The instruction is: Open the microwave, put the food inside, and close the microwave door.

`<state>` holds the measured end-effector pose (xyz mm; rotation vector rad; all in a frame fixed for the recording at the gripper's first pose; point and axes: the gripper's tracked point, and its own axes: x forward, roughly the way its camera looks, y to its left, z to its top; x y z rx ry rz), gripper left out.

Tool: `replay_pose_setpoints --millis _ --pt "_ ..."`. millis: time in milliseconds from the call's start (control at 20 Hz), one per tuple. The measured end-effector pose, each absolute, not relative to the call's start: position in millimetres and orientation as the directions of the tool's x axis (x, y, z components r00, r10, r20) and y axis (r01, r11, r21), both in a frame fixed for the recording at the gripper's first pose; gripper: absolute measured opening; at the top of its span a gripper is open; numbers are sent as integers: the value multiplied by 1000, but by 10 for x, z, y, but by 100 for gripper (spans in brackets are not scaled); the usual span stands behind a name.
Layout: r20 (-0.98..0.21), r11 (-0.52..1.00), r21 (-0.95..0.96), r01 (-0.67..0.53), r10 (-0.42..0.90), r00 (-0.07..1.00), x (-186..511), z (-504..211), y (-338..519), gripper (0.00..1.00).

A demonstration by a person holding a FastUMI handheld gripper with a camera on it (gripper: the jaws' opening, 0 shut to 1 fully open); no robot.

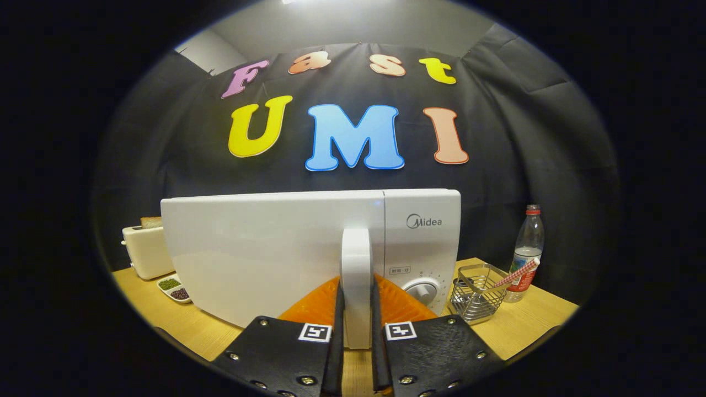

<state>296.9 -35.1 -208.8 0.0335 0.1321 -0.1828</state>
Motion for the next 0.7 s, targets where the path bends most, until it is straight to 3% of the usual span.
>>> replay_pose_setpoints --millis 50,100,400,700 --pt "-139 982 28 186 -181 974 2952 -2092 -350 21" --pt "-145 981 31 190 -183 972 2939 -2090 -357 13" --pt "-117 982 -26 189 -190 975 2591 -2041 -188 14" --pt "-142 995 42 89 -83 986 2026 -2017 202 13"
